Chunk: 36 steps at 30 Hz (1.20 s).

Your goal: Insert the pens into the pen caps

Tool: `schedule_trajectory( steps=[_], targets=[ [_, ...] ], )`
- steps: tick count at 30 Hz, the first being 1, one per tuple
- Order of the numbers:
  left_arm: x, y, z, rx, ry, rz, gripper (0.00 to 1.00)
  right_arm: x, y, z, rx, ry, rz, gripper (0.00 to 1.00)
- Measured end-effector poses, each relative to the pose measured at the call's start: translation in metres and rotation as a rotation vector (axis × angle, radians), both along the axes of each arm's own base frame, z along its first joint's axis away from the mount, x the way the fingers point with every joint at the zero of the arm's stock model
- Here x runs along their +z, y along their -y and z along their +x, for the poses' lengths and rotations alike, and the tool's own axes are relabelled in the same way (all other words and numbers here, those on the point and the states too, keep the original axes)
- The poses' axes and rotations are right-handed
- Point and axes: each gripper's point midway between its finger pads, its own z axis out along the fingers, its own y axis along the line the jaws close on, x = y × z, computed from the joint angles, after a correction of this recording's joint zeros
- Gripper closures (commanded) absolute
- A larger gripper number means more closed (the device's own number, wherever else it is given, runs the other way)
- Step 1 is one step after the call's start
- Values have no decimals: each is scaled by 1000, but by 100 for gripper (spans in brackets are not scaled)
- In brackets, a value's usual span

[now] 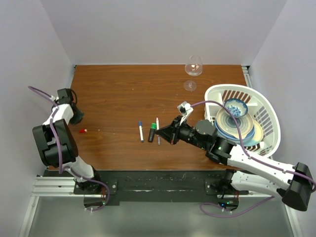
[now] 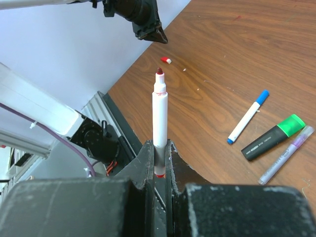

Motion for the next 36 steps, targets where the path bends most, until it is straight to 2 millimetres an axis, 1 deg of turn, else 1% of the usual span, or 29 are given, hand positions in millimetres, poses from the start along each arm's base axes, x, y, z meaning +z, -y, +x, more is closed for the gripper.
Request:
schedule_trajectory(
  steps=[6, 10, 14, 20, 30, 31, 32, 34, 35, 36],
  targets=[
    [-10, -2, -8, -4, -54, 9, 100, 6, 1, -4, 16, 7, 14, 100],
    [-18, 0, -13, -4, -87, -4, 100, 15, 6, -7, 17, 22, 36, 100],
    [-21, 2, -19, -7, -117, -13, 100, 27, 11, -11, 17, 42, 64, 100],
    [-24, 9, -37, -10, -187, -41, 100, 40, 17, -16, 22, 62, 99, 100],
    [-26, 25, -71, -53, -247, -77, 100, 55, 26, -27, 42, 87, 136, 100],
    [-24, 27, -73, -62, -244, -80, 96, 56, 27, -27, 42, 88, 138, 100],
    [-22, 28, -74, -70, -239, -78, 86, 56, 28, -28, 42, 88, 138, 100],
    [-14, 27, -71, -82, -213, -66, 77, 56, 29, -29, 42, 88, 137, 100],
    [-11, 26, -70, -91, -202, -59, 70, 56, 29, -29, 42, 87, 136, 100],
    [-8, 26, -68, -95, -189, -53, 67, 55, 30, -29, 42, 86, 134, 100]
  ],
)
